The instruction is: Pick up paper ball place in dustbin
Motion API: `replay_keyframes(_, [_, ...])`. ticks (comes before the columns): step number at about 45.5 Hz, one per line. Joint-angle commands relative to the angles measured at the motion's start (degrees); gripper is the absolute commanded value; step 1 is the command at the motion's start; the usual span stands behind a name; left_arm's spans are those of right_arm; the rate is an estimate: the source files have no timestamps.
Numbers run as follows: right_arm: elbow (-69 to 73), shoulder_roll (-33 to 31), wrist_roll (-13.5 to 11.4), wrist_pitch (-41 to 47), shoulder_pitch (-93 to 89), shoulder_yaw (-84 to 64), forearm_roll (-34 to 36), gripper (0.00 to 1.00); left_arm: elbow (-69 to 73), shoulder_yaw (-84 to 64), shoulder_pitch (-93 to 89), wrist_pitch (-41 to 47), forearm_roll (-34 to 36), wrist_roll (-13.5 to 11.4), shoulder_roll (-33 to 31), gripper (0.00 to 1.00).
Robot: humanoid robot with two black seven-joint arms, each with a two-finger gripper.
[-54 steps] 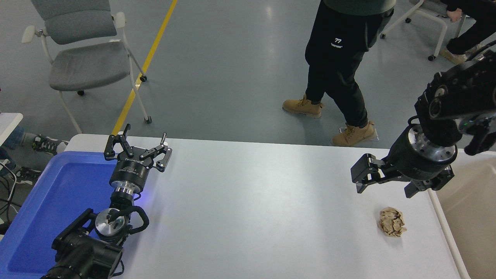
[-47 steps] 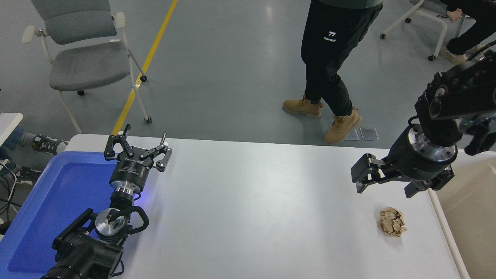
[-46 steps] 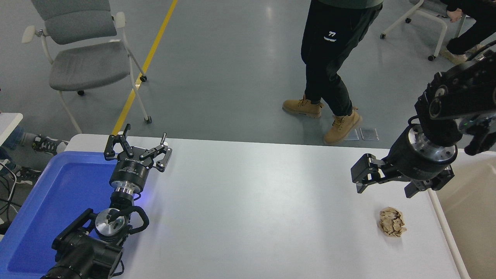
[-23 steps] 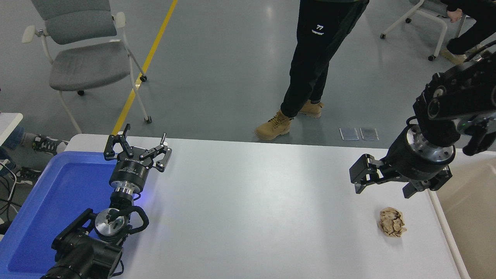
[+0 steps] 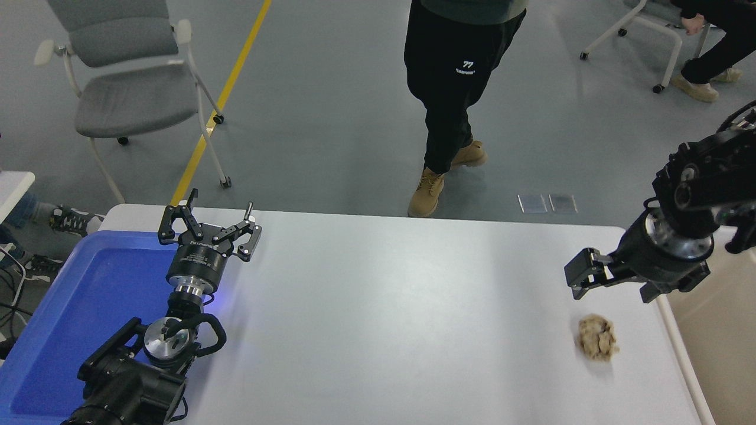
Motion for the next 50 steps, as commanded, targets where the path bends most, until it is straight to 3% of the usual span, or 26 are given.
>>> replay_keyframes(1, [-12.00, -3.58, 0.00, -2.81, -15.01, 6.90, -8.97, 1.00, 0.03, 0.00, 0.01, 0.01, 0.02, -0.01, 0.01, 0.99])
replay_keyframes(13, [-29.84, -3.23, 0.00, -4.84, -33.55, 15.16, -19.26, 1.00, 0.03, 0.00, 0.01, 0.01, 0.02, -0.01, 0.01, 0.99])
replay_keyframes(50, [-38.82, -0.24, -0.09, -6.69, -44.55, 19.38, -19.43, 1.00, 0.03, 0.00, 0.01, 0.01, 0.02, -0.01, 0.01, 0.99])
